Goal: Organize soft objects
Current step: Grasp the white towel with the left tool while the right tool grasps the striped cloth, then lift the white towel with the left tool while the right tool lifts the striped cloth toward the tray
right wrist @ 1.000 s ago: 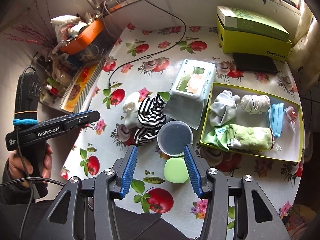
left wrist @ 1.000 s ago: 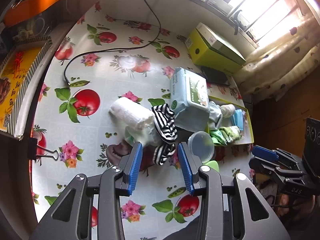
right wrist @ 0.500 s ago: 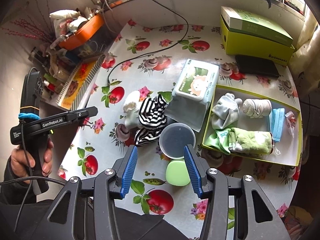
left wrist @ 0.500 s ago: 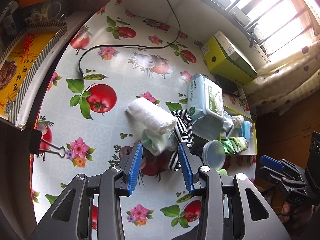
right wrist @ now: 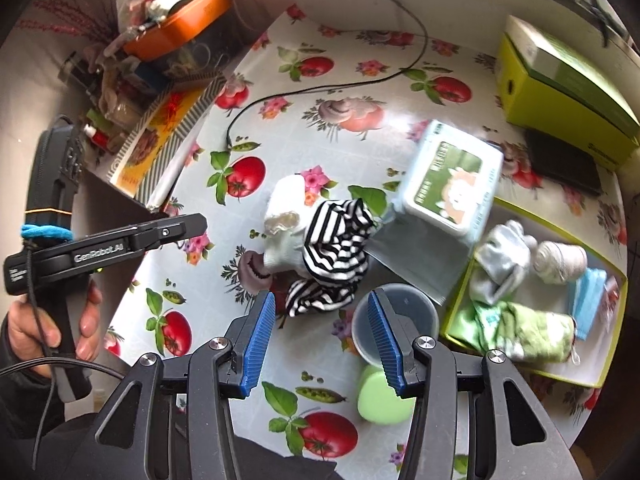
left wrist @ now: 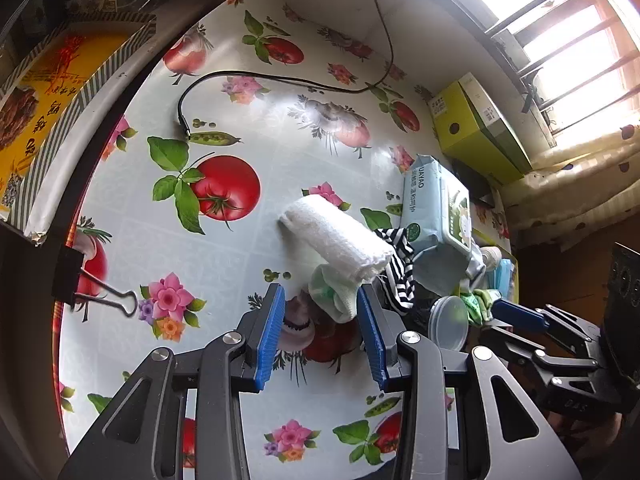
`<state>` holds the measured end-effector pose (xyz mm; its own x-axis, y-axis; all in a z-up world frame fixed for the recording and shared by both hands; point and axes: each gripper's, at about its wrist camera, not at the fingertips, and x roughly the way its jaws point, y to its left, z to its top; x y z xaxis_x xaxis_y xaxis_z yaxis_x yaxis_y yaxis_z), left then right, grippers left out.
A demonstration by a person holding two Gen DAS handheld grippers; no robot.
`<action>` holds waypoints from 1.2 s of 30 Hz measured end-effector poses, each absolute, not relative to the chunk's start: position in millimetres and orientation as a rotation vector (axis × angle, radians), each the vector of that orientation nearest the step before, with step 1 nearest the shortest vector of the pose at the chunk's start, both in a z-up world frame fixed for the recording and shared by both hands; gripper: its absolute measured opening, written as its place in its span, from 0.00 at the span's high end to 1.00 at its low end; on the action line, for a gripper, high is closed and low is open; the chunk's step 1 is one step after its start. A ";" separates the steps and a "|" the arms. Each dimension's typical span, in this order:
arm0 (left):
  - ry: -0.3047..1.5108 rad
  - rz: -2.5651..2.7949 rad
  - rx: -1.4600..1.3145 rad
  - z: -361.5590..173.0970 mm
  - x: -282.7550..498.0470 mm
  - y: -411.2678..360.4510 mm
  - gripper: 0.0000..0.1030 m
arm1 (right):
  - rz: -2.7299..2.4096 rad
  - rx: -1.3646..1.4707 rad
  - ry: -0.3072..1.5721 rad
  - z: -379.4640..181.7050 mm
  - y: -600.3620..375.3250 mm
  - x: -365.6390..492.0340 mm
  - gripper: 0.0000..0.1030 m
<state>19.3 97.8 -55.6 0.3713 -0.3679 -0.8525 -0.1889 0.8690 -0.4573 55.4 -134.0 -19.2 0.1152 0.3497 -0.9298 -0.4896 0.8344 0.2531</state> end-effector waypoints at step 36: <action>1.335 -0.139 -0.742 -116.6 95.3 95.0 0.51 | 0.542 -0.088 1.332 -38.8 -122.4 94.6 0.95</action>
